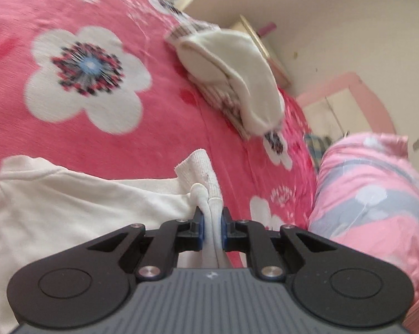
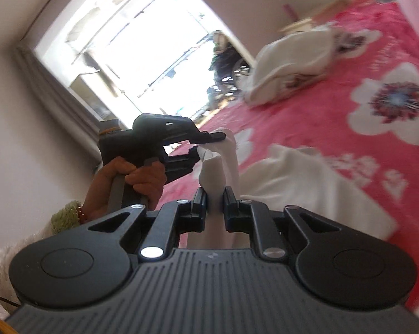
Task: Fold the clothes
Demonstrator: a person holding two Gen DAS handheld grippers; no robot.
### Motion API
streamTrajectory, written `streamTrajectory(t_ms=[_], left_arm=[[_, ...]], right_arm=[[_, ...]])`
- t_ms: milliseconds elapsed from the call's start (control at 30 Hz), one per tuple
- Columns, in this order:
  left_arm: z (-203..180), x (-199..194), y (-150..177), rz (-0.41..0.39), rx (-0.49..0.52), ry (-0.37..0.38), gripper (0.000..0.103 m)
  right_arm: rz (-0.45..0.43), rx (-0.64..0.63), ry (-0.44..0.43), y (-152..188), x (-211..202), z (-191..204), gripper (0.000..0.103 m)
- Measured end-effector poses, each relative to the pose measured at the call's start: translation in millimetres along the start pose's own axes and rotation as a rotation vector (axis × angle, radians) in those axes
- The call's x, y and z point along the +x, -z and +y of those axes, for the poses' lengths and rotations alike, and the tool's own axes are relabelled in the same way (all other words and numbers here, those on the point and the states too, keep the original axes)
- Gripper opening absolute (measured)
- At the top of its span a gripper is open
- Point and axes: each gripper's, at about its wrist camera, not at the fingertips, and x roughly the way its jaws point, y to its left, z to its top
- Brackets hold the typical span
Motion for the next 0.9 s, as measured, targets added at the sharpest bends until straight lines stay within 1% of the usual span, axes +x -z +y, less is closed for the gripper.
streamTrajectory(t_ms=[100,200,267,333,400,467,500,533,567,600,633,700,733,767,800,833,867,900], left_arm=[[-11,26,11,0.025,0.043,-0.015,0.012],[-17,42,22,0.047,0.086,-0.024,0.012],[-19,50,29,0.053,0.116,-0.026,0.012],[-19,56,34,0.058,0.145,-0.028,0.013],[-17,63,38,0.073,0.171,-0.012,0.015],[-15,68,40,0.102,0.198,0.013,0.027],[-14,68,41,0.11,0.203,0.025,0.029],[-13,67,42,0.112,0.206,0.041,0.034],[-12,62,42,0.102,0.211,0.067,0.039],[-12,55,41,0.087,0.215,0.097,0.04],[-12,46,41,0.07,0.219,0.128,0.041],[-10,23,38,0.036,0.228,0.189,0.045],[-8,9,37,0.018,0.233,0.216,0.048],[-5,-6,36,0.001,0.242,0.234,0.051],[-1,-20,36,-0.011,0.254,0.238,0.051],[2,-33,37,-0.019,0.269,0.232,0.051],[7,-46,39,-0.018,0.291,0.22,0.051],[13,-58,45,-0.009,0.318,0.202,0.051]], right_arm=[[0.003,0.034,0.056,-3,-2,-16,0.01],[0.011,0.043,0.112,-4,1,-25,0.01],[0.027,0.019,0.165,-4,1,-29,0.01],[0.05,-0.031,0.229,-4,0,-30,0.01],[0.083,-0.092,0.302,-4,4,-29,0.01],[0.129,-0.143,0.373,-4,10,-30,0.011],[0.151,-0.154,0.404,-4,13,-31,0.011],[0.169,-0.151,0.427,-3,15,-33,0.012],[0.187,-0.148,0.45,-4,17,-36,0.015],[0.2,-0.147,0.473,-4,18,-38,0.018],[0.2,-0.152,0.497,-5,17,-39,0.024],[0.176,-0.174,0.554,-9,12,-39,0.025],[0.153,-0.195,0.596,-13,8,-39,0.026],[0.13,-0.21,0.627,-17,3,-39,0.026],[0.104,-0.213,0.64,-23,-2,-41,0.026],[0.082,-0.212,0.637,-28,-7,-43,0.026],[0.073,-0.207,0.608,-33,-9,-44,0.027],[0.079,-0.191,0.552,-39,-9,-46,0.027]])
